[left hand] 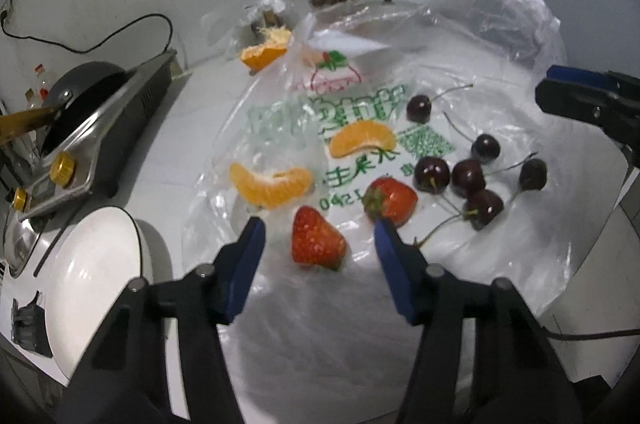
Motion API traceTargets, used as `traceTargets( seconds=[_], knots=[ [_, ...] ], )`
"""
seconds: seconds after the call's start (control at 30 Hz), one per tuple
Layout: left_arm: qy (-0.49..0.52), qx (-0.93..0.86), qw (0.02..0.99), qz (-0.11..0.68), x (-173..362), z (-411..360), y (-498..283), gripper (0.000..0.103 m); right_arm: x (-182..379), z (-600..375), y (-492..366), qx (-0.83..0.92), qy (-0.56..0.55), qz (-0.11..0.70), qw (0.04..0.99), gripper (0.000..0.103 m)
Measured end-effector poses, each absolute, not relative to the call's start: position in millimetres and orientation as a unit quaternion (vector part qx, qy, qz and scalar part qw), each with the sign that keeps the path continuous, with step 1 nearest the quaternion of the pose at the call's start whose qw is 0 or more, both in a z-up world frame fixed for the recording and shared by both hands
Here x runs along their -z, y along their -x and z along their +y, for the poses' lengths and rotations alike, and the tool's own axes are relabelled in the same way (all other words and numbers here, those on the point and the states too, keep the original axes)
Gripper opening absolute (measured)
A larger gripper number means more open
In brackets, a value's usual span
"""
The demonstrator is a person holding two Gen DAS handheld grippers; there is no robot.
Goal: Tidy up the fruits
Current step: 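Grasp a red strawberry with the left tool while the right tool grasps a dark cherry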
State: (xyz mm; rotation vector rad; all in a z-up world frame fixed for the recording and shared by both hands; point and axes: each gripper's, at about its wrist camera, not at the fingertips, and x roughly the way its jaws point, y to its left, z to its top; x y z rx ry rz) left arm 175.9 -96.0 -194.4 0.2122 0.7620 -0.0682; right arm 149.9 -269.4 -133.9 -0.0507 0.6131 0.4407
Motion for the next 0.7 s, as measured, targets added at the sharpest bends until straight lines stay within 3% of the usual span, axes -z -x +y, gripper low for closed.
traceTargets(
  seconds=[0.27,0.53,0.7],
  knots=[
    [-0.109,0.038,0.917,0.382,205.4,-98.0,-184.7,0.046,155.6,-270.1,-158.4,-0.22,0.018,0.338,0.915,0.044],
    [-0.108,0.043,0.912,0.394,212.8,-94.1,-189.9,0.045,177.4,-277.7,-155.6,-0.209,0.01,0.37,0.905,0.042],
    [-0.098,0.046,0.914,0.392,210.7,-90.8,-189.8,0.037,183.4,-283.7,-155.0,-0.206,-0.002,0.382,0.901,0.042]
  ],
)
